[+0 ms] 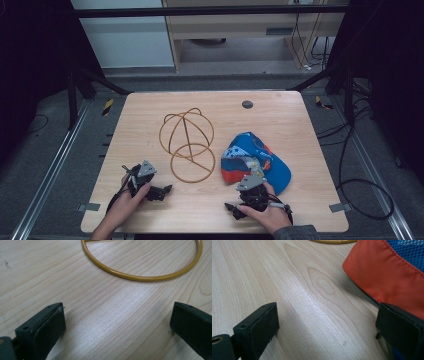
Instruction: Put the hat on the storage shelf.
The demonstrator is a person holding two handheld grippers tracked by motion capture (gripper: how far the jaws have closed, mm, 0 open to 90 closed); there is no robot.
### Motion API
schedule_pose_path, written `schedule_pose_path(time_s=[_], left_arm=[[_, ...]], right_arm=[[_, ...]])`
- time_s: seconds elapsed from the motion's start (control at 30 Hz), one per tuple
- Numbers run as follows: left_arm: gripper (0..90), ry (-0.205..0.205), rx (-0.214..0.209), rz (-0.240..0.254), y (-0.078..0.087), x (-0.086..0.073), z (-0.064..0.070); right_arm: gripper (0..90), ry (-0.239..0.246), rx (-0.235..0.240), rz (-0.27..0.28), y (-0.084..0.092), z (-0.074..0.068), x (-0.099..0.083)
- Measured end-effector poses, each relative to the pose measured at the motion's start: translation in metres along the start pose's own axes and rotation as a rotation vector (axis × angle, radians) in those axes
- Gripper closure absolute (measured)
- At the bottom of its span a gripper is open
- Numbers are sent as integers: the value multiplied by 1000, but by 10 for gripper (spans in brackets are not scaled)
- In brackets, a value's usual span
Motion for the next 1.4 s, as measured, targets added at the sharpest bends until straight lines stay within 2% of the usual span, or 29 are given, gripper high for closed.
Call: schedule_pose_path(time_s=[0.4, 0.53, 0.63, 0.67, 0.77, 1.0, 1.03, 1.1, 1.23, 1.27, 1.4], left_arm=[[0, 1, 2, 1, 0, 0, 0], [0, 1, 2, 1, 0, 0, 0], [0, 1, 2, 1, 0, 0, 0], [0, 1, 2, 1, 0, 0, 0], [0, 1, 2, 1, 0, 0, 0], [0, 2, 2, 1, 0, 0, 0], [0, 1, 2, 1, 0, 0, 0], [0, 1, 2, 1, 0, 0, 0], [0, 1, 2, 1, 0, 0, 0], [0, 0, 2, 0, 0, 0, 0], [0, 0, 2, 0, 0, 0, 0]], right_arm=[[51, 0, -2, 0, 0, 0, 0], [82, 11, -10, -13, 2, 0, 2], [81, 27, -24, 4, 4, 0, 4], [81, 35, -29, 29, 7, 0, 6], [81, 34, -36, 52, 10, 0, 7], [86, 6, -60, 72, 17, 4, 7], [87, -19, -71, 83, 20, 7, 6], [92, -28, -88, 86, 26, 9, 6], [95, -31, -103, 75, 38, 13, 8], [95, -23, -127, 58, 48, 17, 10], [100, -33, -155, 31, 66, 31, 10]])
Point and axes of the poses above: each handheld gripper's, and its own axes: y roughly backward along the jaws, x roughly out of its top, z roughly to its right, the point moved 2 cm from there along -y, roughly forward along the jaws, and after that the axes turned 9 degrees about y, right-handed, at the moved point
